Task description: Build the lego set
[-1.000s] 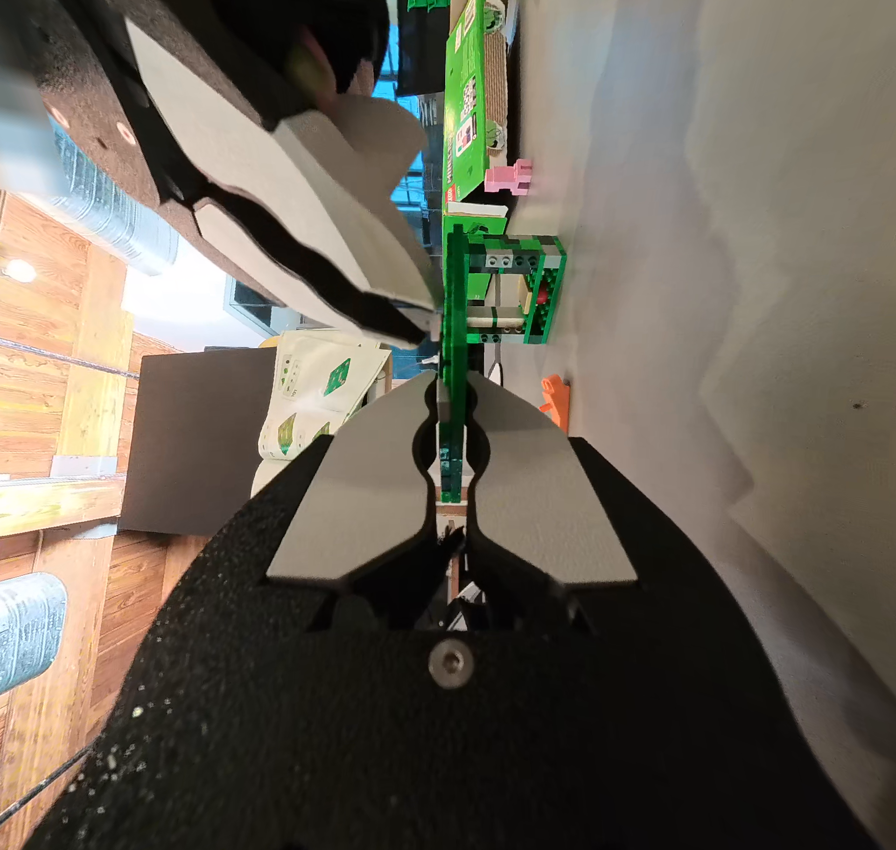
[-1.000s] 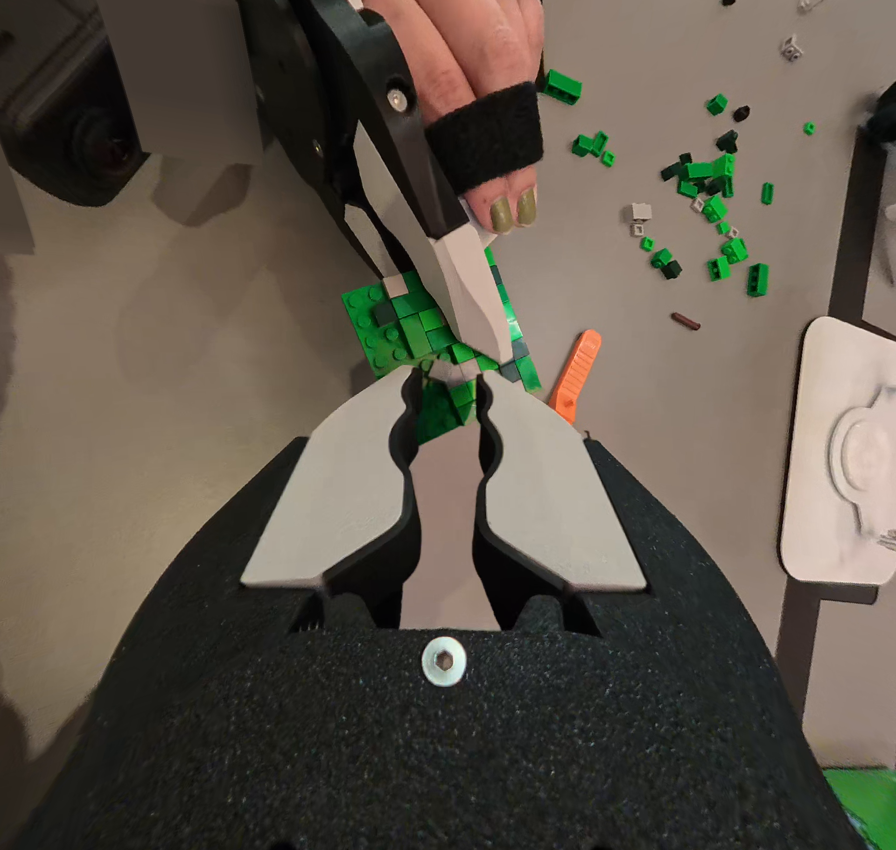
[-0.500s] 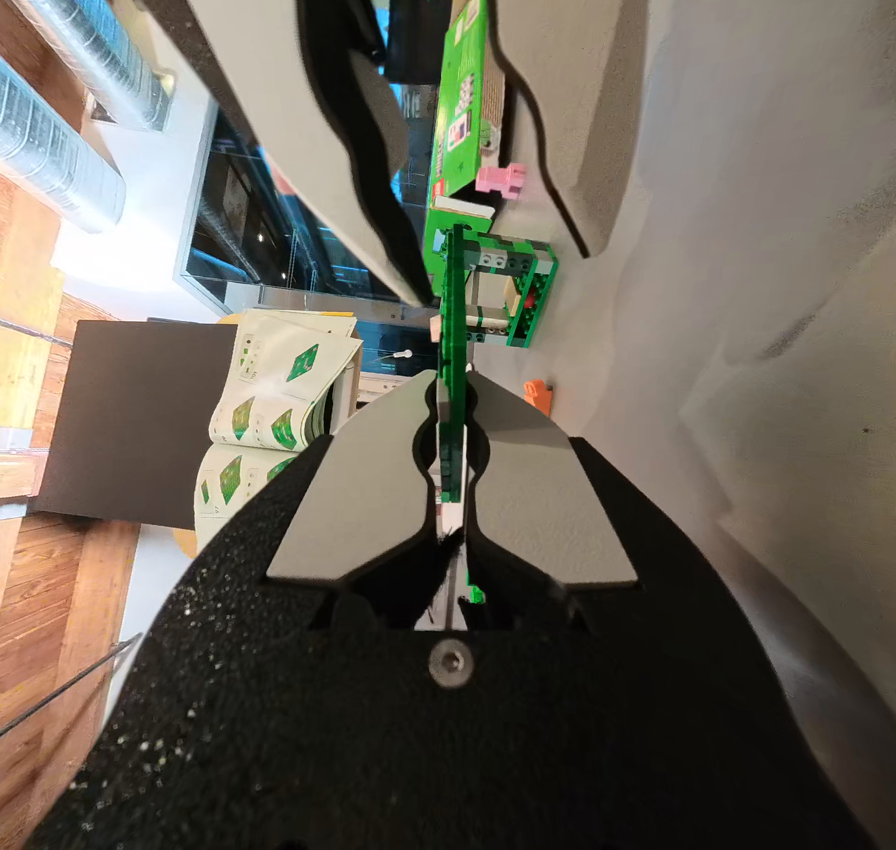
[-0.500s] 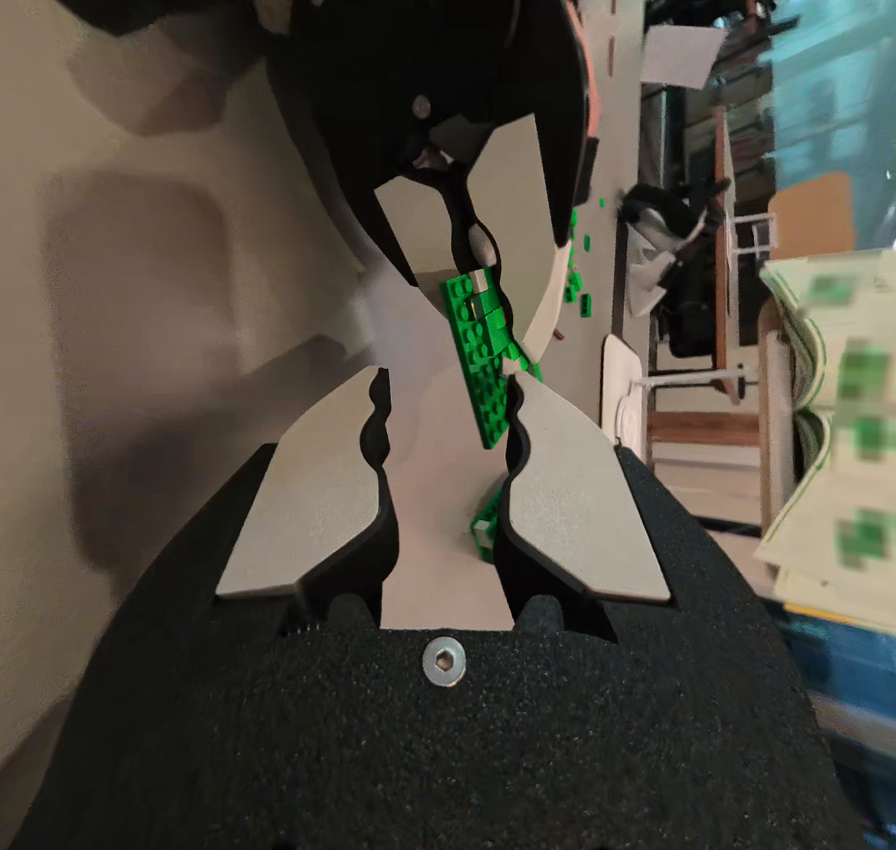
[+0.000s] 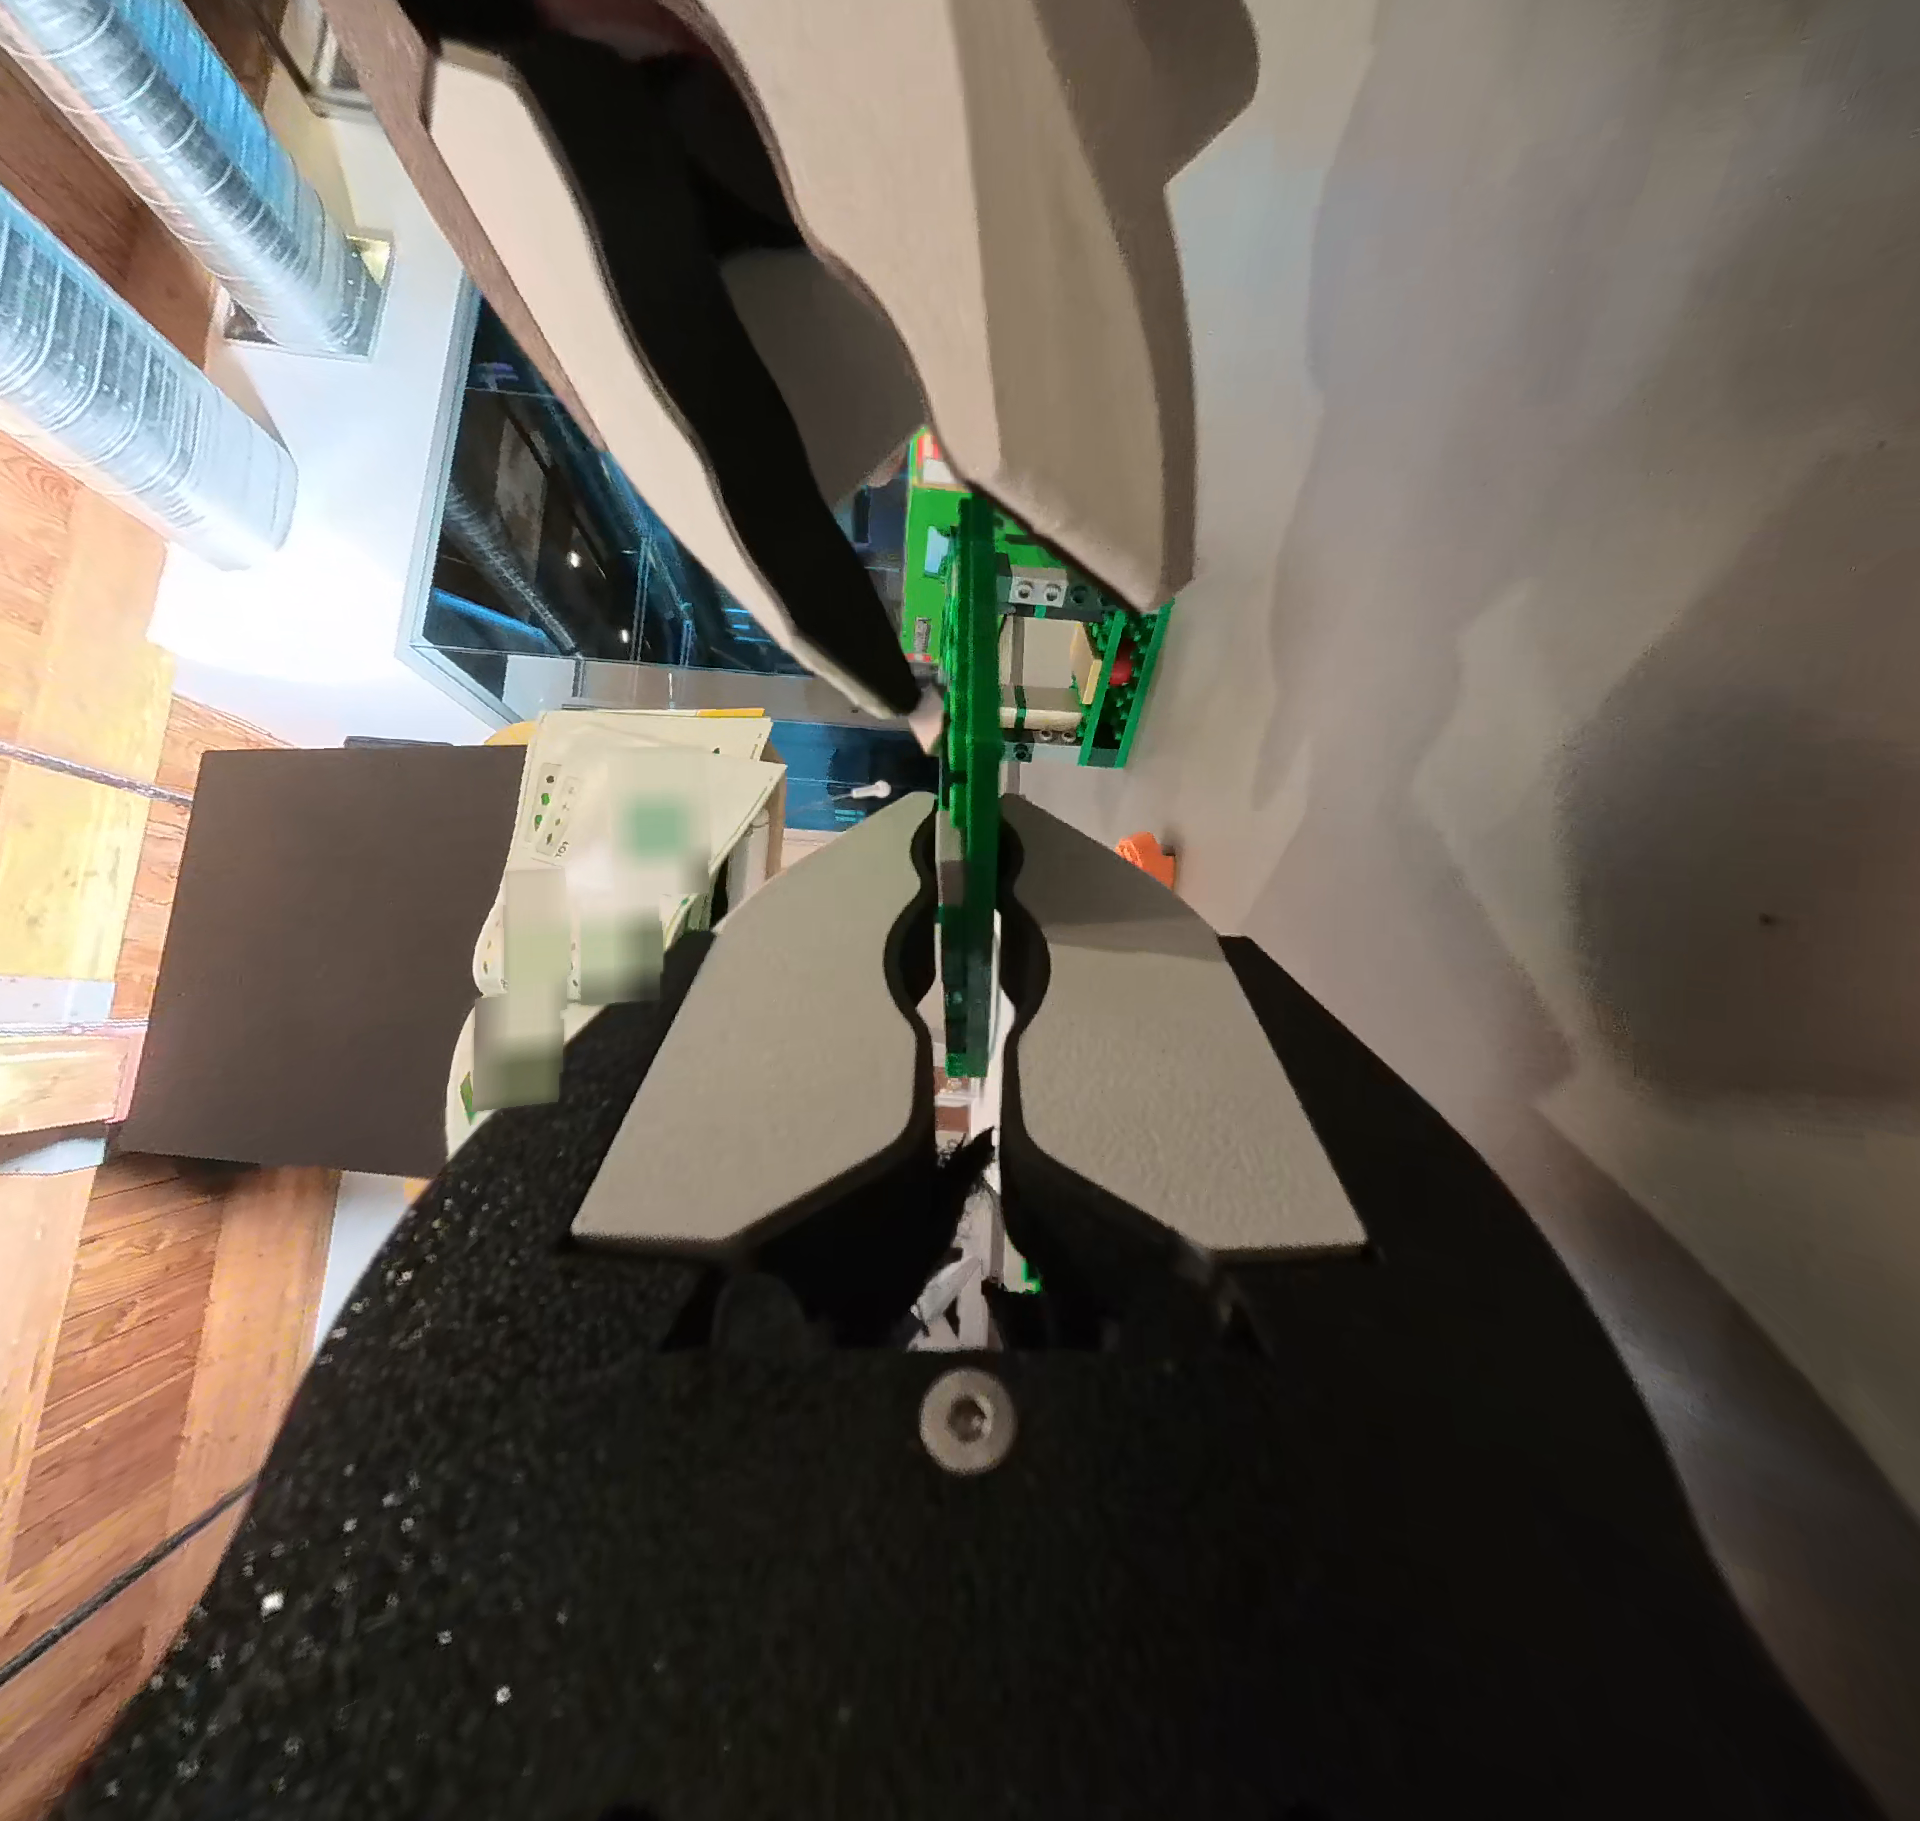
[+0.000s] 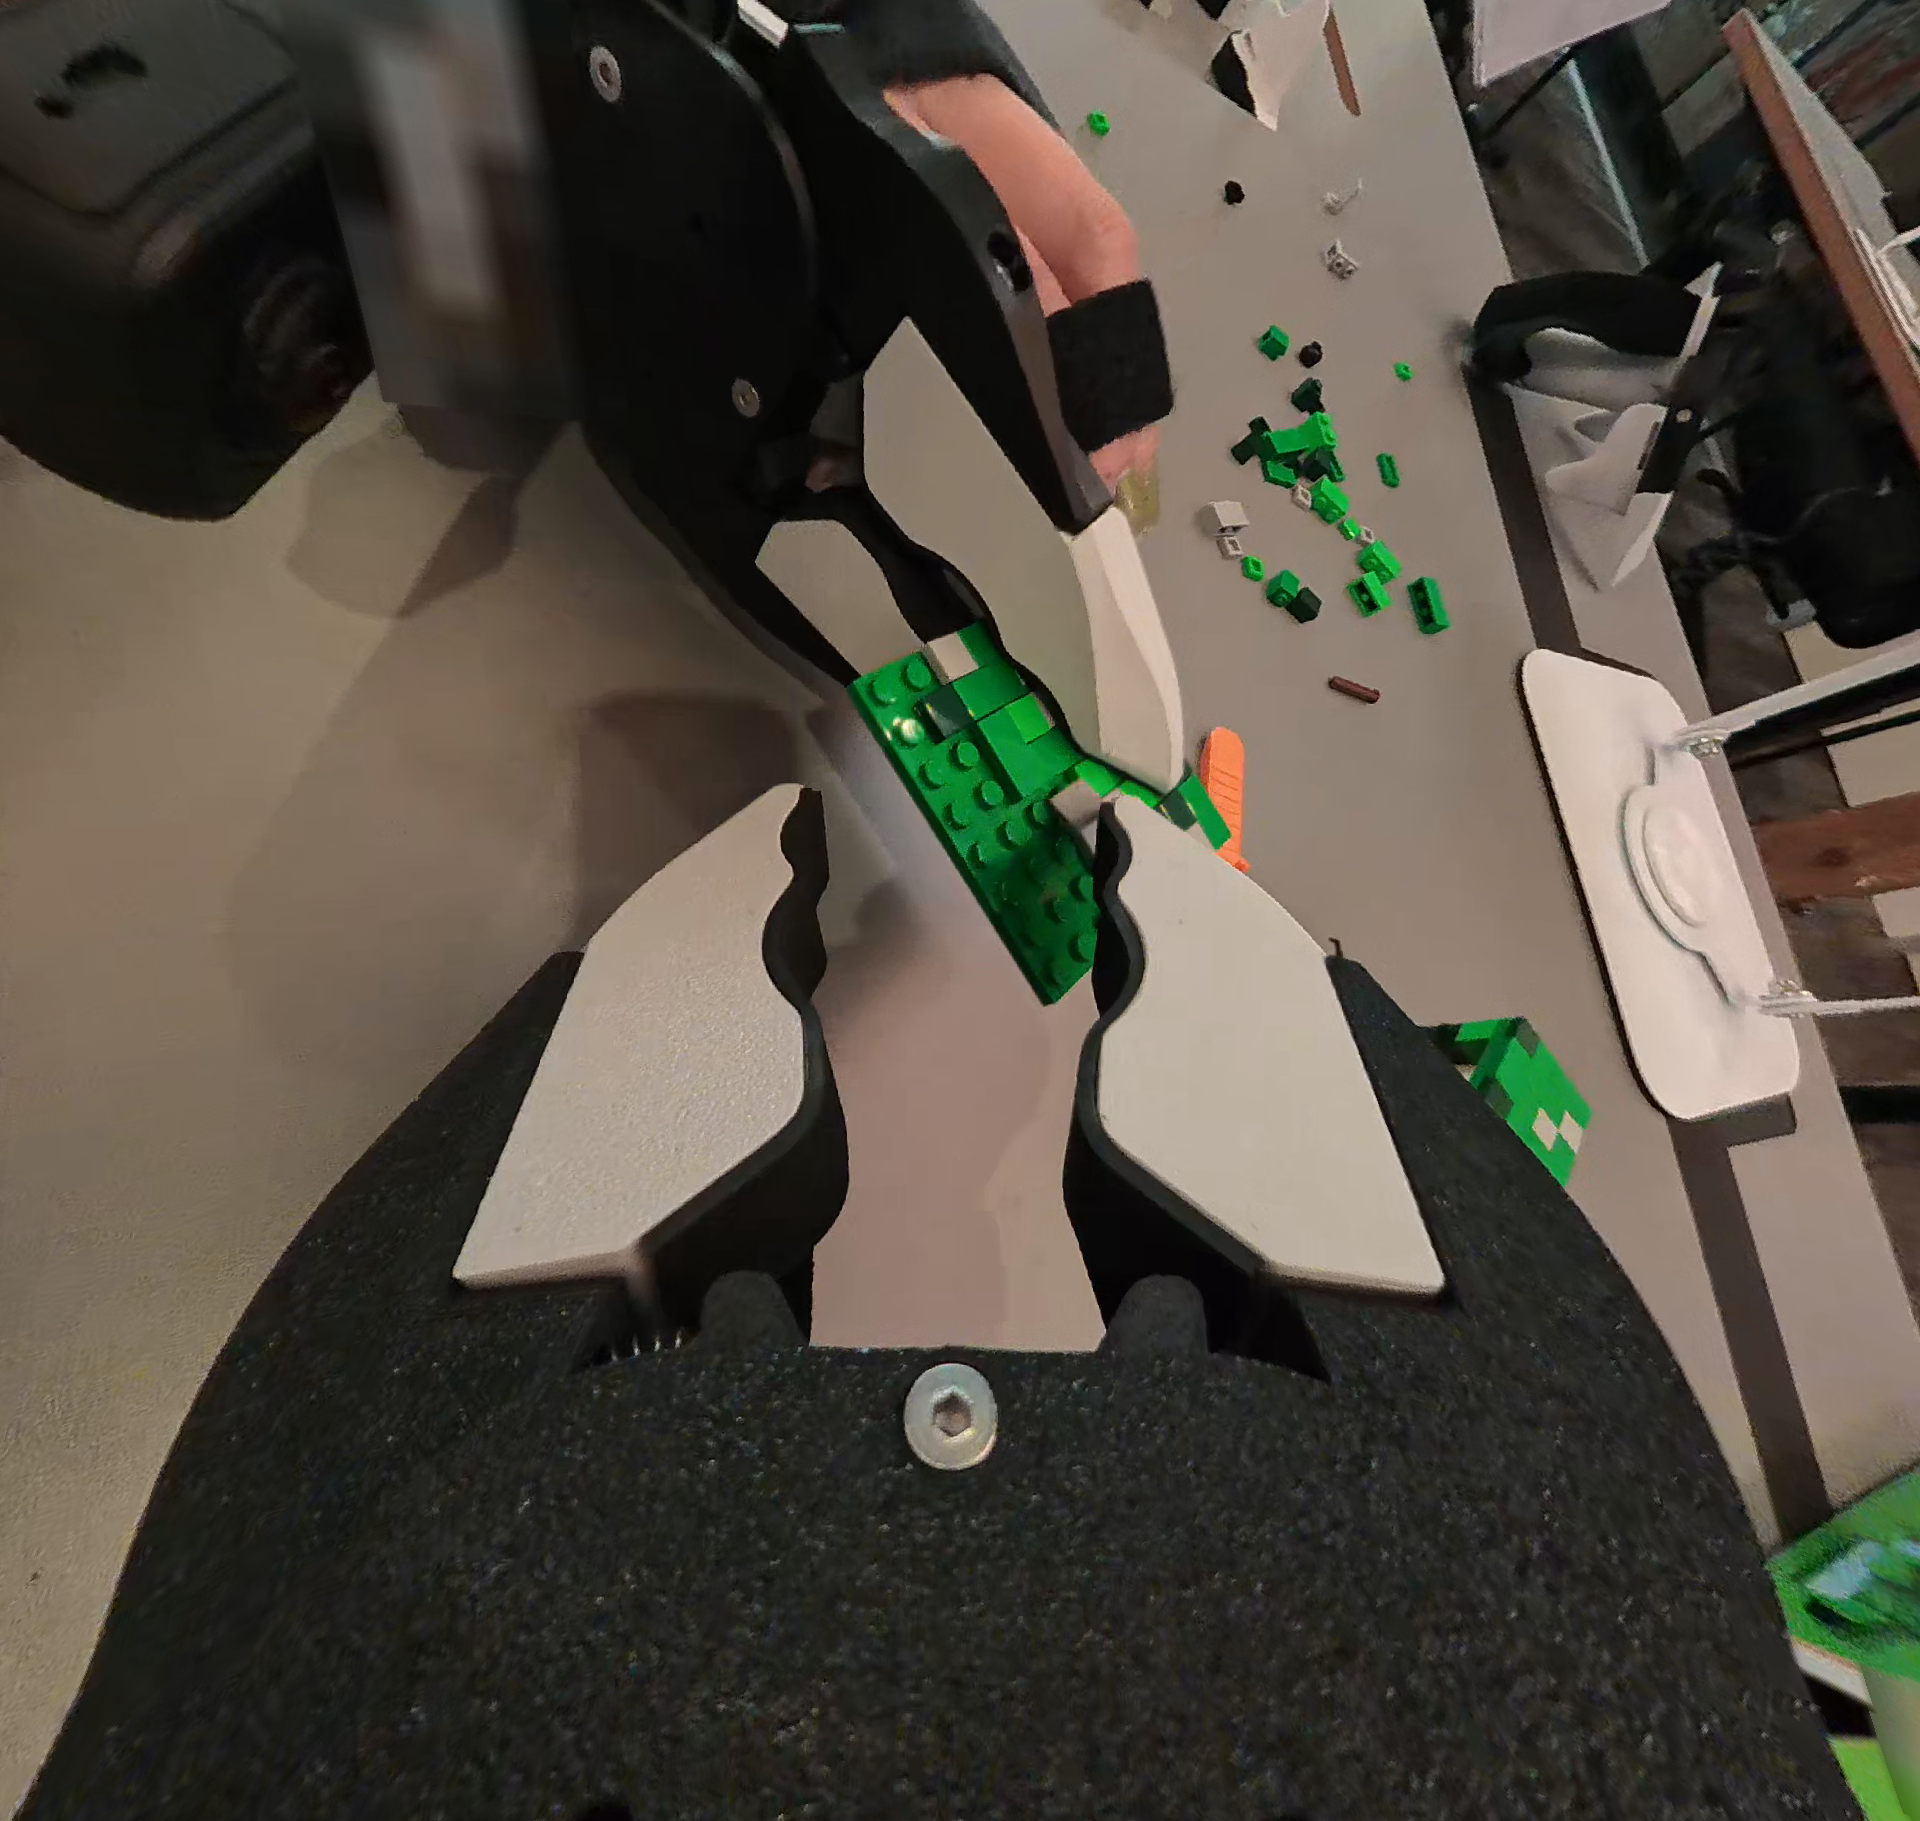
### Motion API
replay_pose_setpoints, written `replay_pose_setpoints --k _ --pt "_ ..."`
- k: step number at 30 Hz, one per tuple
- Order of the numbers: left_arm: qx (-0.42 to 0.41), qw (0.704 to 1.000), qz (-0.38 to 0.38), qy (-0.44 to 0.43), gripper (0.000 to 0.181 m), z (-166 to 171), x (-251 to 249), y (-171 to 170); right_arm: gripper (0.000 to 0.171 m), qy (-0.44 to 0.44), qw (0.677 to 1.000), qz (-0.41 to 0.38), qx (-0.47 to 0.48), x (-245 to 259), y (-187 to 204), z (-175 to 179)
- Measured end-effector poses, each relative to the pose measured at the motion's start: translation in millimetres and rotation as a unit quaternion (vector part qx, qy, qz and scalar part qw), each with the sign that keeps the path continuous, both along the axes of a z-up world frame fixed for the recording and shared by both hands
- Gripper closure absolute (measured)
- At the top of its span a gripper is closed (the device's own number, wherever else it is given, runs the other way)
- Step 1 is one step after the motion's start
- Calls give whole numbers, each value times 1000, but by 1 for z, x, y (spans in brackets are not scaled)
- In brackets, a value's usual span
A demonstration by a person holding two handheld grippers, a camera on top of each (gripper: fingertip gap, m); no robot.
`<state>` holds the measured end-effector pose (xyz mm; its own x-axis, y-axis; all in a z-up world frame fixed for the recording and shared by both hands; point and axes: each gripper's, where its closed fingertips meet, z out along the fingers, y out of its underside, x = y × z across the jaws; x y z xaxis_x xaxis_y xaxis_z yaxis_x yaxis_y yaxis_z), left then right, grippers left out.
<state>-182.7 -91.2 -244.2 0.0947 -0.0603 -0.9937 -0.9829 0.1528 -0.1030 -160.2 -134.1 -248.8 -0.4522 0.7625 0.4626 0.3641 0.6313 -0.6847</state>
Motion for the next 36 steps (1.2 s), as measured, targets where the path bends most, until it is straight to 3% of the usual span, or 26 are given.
replay_pose_setpoints --k 8,11,16,22,36 --pt "-5 1000 -3 0 175 -1 1 0 121 -3 1000 3 9 -1 1 -4" --pt "-8 1000 -2 -7 176 -1 0 1 121 44 996 17 76 -1 4 2" --pt "-21 999 -5 -31 175 -1 1 1 132 126 942 35 310 -5 10 -5" --pt "-36 999 -10 -35 175 -3 5 0 145 188 893 4 408 -13 19 4" --pt "-62 997 -4 -46 176 -7 6 1 163 194 882 -9 429 -14 21 0"
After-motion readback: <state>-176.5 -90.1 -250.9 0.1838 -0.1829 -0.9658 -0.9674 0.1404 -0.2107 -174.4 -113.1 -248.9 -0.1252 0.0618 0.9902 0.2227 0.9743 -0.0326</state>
